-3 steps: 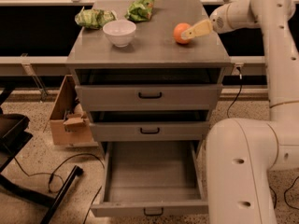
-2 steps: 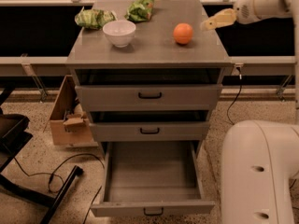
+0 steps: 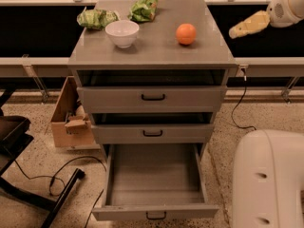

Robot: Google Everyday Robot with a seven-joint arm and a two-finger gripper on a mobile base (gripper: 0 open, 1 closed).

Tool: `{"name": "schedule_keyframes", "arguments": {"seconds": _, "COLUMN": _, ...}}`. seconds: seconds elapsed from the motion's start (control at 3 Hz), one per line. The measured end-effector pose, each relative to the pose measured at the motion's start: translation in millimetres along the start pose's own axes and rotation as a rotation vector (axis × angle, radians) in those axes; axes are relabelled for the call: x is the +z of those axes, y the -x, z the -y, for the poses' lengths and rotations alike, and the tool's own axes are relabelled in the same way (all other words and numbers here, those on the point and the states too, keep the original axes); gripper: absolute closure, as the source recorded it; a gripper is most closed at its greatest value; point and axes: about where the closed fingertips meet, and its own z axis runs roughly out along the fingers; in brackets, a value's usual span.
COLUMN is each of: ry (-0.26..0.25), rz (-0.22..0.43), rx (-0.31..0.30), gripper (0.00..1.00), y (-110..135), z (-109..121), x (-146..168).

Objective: Pick orange from bottom drawer and place on counter

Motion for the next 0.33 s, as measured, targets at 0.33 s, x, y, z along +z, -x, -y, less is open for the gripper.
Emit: {"name": "schedule_keyframes", "arguments": {"seconds": 0.33, "ry": -0.008, "rz": -0.203, "rx": 0.137, "gripper": 0.00, "y": -73.7, "z": -5.8, "x": 27.8}}
